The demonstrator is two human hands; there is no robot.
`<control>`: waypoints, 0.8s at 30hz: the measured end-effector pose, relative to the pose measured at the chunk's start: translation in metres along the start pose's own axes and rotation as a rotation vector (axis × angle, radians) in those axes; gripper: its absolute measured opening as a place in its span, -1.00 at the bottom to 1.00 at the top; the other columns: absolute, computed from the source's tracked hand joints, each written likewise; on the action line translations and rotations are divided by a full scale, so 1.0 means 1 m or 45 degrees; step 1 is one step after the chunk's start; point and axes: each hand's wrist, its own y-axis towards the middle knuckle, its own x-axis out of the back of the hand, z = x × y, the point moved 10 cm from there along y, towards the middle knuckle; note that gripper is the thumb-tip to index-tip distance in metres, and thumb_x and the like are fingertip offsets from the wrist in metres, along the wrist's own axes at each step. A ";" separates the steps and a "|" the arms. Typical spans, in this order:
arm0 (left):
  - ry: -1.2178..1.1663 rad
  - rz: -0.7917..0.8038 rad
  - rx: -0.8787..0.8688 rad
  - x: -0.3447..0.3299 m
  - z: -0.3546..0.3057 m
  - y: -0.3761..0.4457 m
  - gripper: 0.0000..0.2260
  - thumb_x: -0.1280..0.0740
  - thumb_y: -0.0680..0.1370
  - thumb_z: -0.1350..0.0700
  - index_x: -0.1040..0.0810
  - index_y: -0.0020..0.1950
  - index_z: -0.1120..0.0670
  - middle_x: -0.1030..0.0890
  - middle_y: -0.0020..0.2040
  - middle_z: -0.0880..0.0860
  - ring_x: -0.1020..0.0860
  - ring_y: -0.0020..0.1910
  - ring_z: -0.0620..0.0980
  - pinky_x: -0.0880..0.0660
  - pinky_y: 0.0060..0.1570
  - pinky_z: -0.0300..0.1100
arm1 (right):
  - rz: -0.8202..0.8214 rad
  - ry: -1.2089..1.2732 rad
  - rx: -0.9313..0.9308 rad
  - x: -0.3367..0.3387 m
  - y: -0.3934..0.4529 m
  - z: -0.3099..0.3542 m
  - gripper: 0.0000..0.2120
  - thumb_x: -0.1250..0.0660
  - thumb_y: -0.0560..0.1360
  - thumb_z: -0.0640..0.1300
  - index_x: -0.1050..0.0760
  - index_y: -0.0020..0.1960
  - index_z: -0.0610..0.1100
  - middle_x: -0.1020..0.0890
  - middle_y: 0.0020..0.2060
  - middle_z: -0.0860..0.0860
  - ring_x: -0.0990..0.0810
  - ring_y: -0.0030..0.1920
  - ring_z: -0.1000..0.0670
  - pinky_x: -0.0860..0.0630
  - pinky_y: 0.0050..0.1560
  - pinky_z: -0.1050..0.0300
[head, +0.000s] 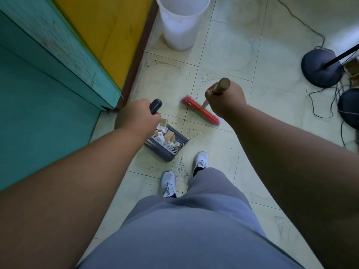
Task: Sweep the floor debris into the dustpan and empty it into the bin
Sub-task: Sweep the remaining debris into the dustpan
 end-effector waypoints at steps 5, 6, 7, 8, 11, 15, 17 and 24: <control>0.023 0.025 -0.022 -0.013 0.005 0.002 -0.84 -0.26 0.54 0.04 -0.42 -0.20 0.07 -0.47 -0.35 0.08 -0.43 -0.37 0.04 -0.35 -0.32 -0.13 | -0.061 0.160 -0.062 -0.002 -0.001 -0.009 -0.63 -0.18 0.33 -0.05 -0.54 -0.08 -0.32 -0.64 -0.16 -0.29 -0.48 -0.34 -0.07 -0.54 -0.35 -0.09; 0.024 0.033 -0.030 -0.014 0.003 0.004 -0.84 -0.26 0.54 0.04 -0.43 -0.21 0.07 -0.46 -0.35 0.08 -0.43 -0.37 0.04 -0.35 -0.33 -0.14 | -0.057 0.160 -0.053 -0.004 -0.004 -0.007 -0.63 -0.17 0.32 -0.06 -0.54 -0.09 -0.33 -0.64 -0.17 -0.29 -0.49 -0.35 -0.11 -0.57 -0.33 -0.13; 0.026 0.044 -0.035 -0.015 0.001 0.006 -0.85 -0.27 0.53 0.05 -0.44 -0.20 0.07 -0.46 -0.35 0.07 -0.42 -0.38 0.03 -0.34 -0.33 -0.14 | -0.049 0.151 -0.031 -0.008 -0.007 -0.003 -0.63 -0.17 0.32 -0.06 -0.54 -0.10 -0.33 -0.64 -0.19 -0.28 -0.53 -0.34 -0.19 -0.59 -0.30 -0.17; 0.033 0.058 -0.039 -0.016 -0.002 0.009 -0.86 -0.27 0.54 0.05 -0.45 -0.18 0.08 -0.44 -0.35 0.07 -0.41 -0.39 0.02 -0.33 -0.34 -0.15 | -0.036 0.140 -0.006 -0.011 -0.010 0.001 -0.64 -0.17 0.32 -0.06 -0.55 -0.12 -0.32 -0.65 -0.20 -0.26 -0.59 -0.28 -0.26 -0.60 -0.26 -0.20; 0.062 0.075 -0.048 -0.017 -0.009 0.018 -0.86 -0.28 0.54 0.04 -0.45 -0.13 0.09 -0.42 -0.35 0.06 -0.38 -0.40 -0.01 -0.29 -0.35 -0.14 | -0.002 0.120 0.044 -0.020 -0.016 0.012 -0.63 -0.17 0.32 -0.05 -0.55 -0.12 -0.32 -0.65 -0.21 -0.26 -0.58 -0.29 -0.26 -0.60 -0.24 -0.22; 0.068 0.064 -0.055 -0.018 -0.013 0.028 -0.87 -0.28 0.54 0.04 -0.46 -0.11 0.09 -0.42 -0.34 0.05 -0.42 -0.35 0.06 -0.30 -0.35 -0.13 | 0.027 0.125 0.078 -0.023 -0.020 0.023 -0.58 -0.15 0.30 -0.03 -0.53 -0.11 -0.36 -0.64 -0.19 -0.30 -0.45 -0.35 -0.06 -0.58 -0.33 -0.21; 0.081 0.060 -0.054 -0.018 -0.015 0.030 -0.86 -0.29 0.55 0.02 -0.45 -0.09 0.09 -0.41 -0.33 0.05 -0.47 -0.28 0.10 -0.33 -0.31 -0.10 | 0.064 0.134 0.110 -0.025 -0.024 0.031 -0.58 -0.14 0.30 -0.04 -0.52 -0.12 -0.38 -0.64 -0.20 -0.31 -0.46 -0.36 -0.07 -0.55 -0.37 -0.18; 0.090 0.042 -0.069 -0.016 -0.018 0.038 -0.84 -0.30 0.53 0.03 -0.47 -0.08 0.12 -0.42 -0.32 0.09 -0.48 -0.25 0.14 -0.36 -0.28 -0.10 | 0.198 0.255 0.131 -0.029 -0.043 0.052 -0.71 -0.22 0.34 -0.12 -0.53 -0.16 -0.36 -0.65 -0.31 -0.25 -0.66 -0.24 -0.28 -0.59 -0.29 -0.28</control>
